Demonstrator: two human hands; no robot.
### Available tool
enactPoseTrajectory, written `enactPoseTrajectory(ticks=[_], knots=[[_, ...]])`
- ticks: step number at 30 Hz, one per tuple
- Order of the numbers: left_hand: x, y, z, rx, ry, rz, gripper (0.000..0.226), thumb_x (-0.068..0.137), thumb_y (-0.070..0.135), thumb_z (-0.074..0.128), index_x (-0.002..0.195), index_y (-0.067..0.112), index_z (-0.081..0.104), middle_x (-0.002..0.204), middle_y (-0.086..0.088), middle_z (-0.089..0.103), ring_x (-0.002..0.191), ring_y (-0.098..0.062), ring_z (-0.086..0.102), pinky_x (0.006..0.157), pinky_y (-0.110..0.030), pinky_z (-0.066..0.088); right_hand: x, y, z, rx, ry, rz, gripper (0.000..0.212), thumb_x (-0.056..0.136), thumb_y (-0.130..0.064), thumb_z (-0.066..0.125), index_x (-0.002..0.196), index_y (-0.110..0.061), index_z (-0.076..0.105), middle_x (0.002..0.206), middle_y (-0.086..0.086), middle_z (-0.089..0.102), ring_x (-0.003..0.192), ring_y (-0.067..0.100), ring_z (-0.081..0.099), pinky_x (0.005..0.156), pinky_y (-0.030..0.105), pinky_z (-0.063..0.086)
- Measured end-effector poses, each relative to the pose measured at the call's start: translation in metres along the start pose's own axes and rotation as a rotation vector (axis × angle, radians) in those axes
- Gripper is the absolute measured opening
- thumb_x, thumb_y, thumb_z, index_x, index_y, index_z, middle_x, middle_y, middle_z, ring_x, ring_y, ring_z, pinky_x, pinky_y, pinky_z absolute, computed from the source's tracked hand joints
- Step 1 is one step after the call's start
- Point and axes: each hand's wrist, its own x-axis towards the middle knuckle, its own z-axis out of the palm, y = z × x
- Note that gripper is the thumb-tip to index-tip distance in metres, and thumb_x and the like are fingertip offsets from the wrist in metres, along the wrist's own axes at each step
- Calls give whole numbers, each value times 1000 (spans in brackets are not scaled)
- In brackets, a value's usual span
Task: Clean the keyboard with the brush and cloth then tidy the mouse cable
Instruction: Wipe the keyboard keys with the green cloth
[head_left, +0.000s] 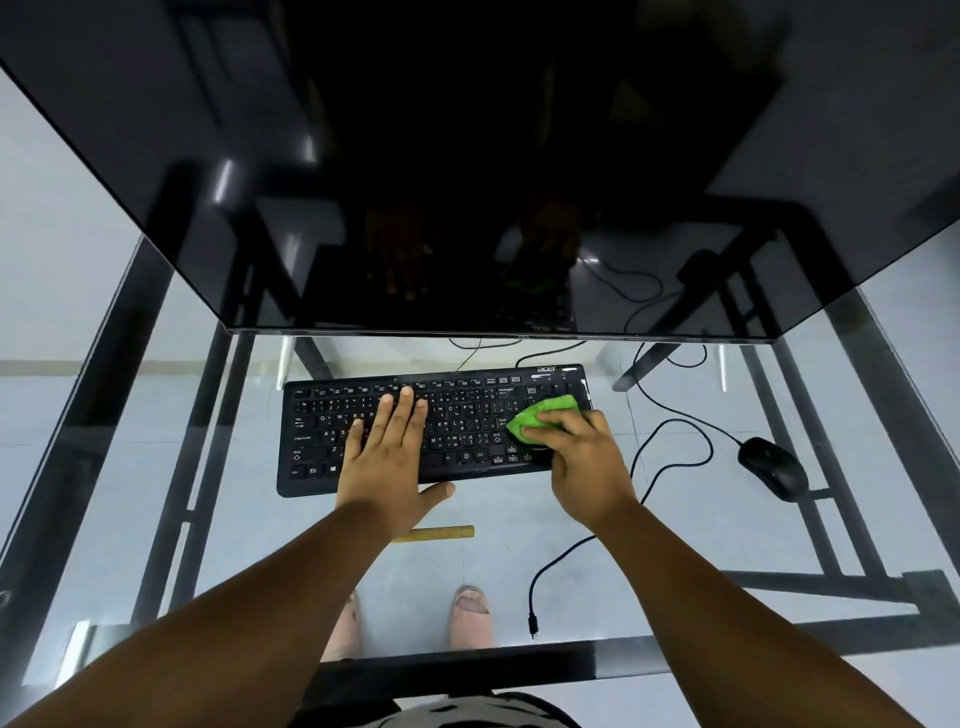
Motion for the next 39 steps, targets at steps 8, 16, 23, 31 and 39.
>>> enactPoseTrajectory(ticks=[8,16,23,31,39], knots=[[-5,7,3,11,-4,-14,96,88,69,32,151,16,-17,158,0,-27,146,-18,-23,119,-43,-6,-9,22,-10,-10,131,60,53,72,7,47,100,-25,78,113,-4,67,92,26,47,81,33,51],[-4,27,-1,-56,6,68,86,92,45,42,153,19,-12,159,4,-23,147,-14,-19,120,-41,-1,-32,26,-9,18,18,-98,55,69,11,54,95,-31,78,121,-8,65,98,25,50,87,31,51],[-3,30,2,-31,-23,48,85,92,45,40,153,18,-12,159,3,-22,147,-15,-19,120,-41,-1,-50,50,-14,-3,222,133,55,64,21,60,88,-24,80,110,1,69,89,32,54,78,35,53],[-3,39,4,-31,-17,19,85,88,38,42,154,19,-10,160,3,-21,147,-21,-18,119,-44,0,-52,54,-14,8,214,164,52,66,18,59,85,-26,81,105,-2,69,88,31,53,76,34,53],[10,39,-2,14,-16,65,91,90,61,38,151,20,-17,157,5,-27,146,-14,-22,120,-43,-2,-37,48,-15,28,244,277,48,73,13,54,98,-20,79,106,1,67,89,30,49,79,31,49]])
